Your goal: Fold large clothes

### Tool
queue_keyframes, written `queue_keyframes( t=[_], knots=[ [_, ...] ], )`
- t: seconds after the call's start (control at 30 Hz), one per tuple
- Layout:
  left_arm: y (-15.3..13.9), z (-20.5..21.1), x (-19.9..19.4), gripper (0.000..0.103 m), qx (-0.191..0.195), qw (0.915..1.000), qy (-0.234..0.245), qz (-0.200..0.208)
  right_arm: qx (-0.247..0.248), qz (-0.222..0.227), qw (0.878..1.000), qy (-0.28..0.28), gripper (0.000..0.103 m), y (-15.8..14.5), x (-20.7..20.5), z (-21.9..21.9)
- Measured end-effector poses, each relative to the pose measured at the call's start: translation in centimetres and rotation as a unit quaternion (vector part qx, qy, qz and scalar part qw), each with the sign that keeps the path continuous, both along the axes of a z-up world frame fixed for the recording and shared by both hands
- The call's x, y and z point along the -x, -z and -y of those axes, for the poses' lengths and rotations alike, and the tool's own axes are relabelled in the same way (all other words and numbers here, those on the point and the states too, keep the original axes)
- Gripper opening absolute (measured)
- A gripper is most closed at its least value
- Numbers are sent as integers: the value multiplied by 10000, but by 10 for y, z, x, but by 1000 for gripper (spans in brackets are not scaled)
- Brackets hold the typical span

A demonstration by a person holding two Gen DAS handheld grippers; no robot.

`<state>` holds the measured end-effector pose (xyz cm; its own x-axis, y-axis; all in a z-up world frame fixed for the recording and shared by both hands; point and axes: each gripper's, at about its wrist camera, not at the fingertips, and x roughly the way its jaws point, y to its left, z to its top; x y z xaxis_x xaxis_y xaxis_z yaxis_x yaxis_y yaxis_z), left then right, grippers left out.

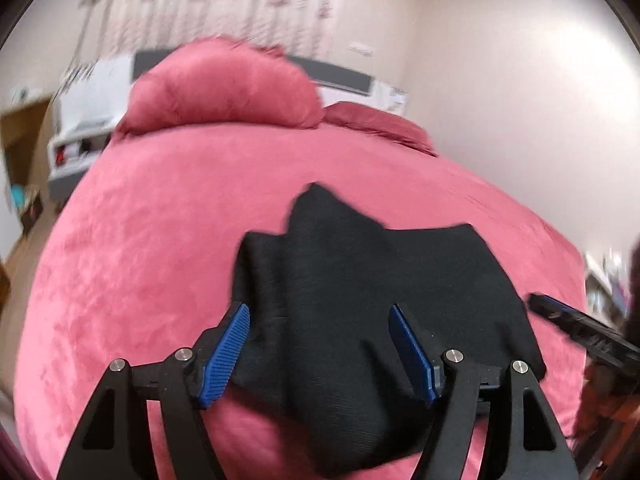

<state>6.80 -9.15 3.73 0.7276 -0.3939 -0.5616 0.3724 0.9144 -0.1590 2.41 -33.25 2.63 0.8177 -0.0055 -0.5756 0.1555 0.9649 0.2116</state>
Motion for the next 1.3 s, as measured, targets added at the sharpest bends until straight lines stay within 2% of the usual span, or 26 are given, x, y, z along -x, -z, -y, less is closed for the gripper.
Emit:
queue_keyframes(
  t=[0.07,0.17,0.27,0.4,0.57,0.63,1.03,1.13,1.3],
  knots=[
    [6,20,11,73,-572,9979,277,104,160,-182,9992,-311,61,6,-4,-22],
    [26,27,24,73,-1263,9913,253,265,553,-481,9946,-732,61,21,-6,-56],
    [48,19,35,74,-1533,9874,306,250,1103,-539,9888,-843,61,42,14,-78],
    [55,11,40,74,-1400,9898,223,158,1190,-302,9891,-816,61,54,32,-86],
    [56,-1,38,75,-869,9957,26,-311,1111,-290,9899,-828,61,54,37,-81],
    [56,-4,40,75,-758,9964,-28,-384,1097,-283,9903,-807,61,55,39,-84],
    [51,-8,57,75,-653,9967,-45,-471,1098,-344,9915,-615,66,52,52,-86],
    [51,-9,65,88,-690,9962,-26,-525,1054,-427,9920,-555,67,51,57,-86],
    [48,-1,81,89,-935,9948,50,-390,582,-758,9940,-536,71,54,70,-86]
  ],
)
